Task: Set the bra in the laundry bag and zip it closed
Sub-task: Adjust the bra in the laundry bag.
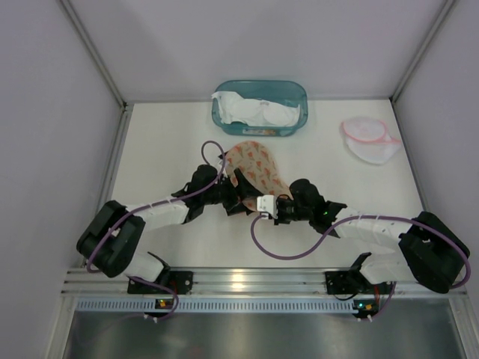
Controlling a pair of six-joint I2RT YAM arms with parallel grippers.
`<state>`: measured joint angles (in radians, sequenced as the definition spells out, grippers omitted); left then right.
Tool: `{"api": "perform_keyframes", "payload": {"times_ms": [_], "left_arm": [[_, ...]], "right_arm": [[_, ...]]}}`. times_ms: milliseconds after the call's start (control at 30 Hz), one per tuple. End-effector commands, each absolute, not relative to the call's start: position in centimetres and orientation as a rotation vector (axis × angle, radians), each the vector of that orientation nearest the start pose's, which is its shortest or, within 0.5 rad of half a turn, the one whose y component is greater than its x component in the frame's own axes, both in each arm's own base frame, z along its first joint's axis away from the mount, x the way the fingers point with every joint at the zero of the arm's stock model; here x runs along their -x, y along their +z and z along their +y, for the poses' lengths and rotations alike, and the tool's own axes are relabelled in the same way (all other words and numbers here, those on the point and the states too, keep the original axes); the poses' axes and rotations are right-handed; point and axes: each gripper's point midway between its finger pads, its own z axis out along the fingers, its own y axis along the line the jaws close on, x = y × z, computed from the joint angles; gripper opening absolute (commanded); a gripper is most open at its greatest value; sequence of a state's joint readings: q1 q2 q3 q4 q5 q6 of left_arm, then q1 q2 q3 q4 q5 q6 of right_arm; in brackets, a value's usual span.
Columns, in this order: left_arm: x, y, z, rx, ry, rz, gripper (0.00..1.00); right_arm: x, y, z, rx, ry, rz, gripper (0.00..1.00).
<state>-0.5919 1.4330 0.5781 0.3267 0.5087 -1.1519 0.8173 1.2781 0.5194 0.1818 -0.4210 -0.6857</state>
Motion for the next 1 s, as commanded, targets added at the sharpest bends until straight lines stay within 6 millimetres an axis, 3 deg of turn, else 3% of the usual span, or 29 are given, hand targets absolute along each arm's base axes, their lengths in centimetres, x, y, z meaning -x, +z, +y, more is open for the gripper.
{"api": "perform_keyframes", "payload": {"times_ms": [0, 200, 367, 533, 667, 967], "left_arm": [[-24.9, 15.0, -32.1, 0.243, -1.596, 2.258, 0.98], [-23.7, 16.9, -32.1, 0.192, -1.657, 2.241, 0.98], [-22.7, 16.5, -31.4, 0.182, -1.638, 2.281, 0.98], [-23.3, 15.3, -31.6, 0.242, -1.601, 2.304, 0.99], [-23.5, 13.5, -32.9, 0.263, -1.595, 2.342, 0.98], [-25.3, 14.3, -35.8, 0.291, -1.588, 2.255, 0.98]], "right_arm": [[-19.8, 10.6, 30.7, 1.628, 0.592, 1.243, 0.00], [-19.5, 10.3, 30.3, 1.647, 0.581, 1.231, 0.00], [-19.3, 10.2, 30.1, 1.653, 0.578, 1.230, 0.00], [-19.2, 10.3, 30.3, 1.647, 0.585, 1.226, 0.00], [-19.4, 10.5, 30.7, 1.640, 0.587, 1.218, 0.00], [-19.1, 10.1, 30.8, 1.649, 0.590, 1.198, 0.00]]}}
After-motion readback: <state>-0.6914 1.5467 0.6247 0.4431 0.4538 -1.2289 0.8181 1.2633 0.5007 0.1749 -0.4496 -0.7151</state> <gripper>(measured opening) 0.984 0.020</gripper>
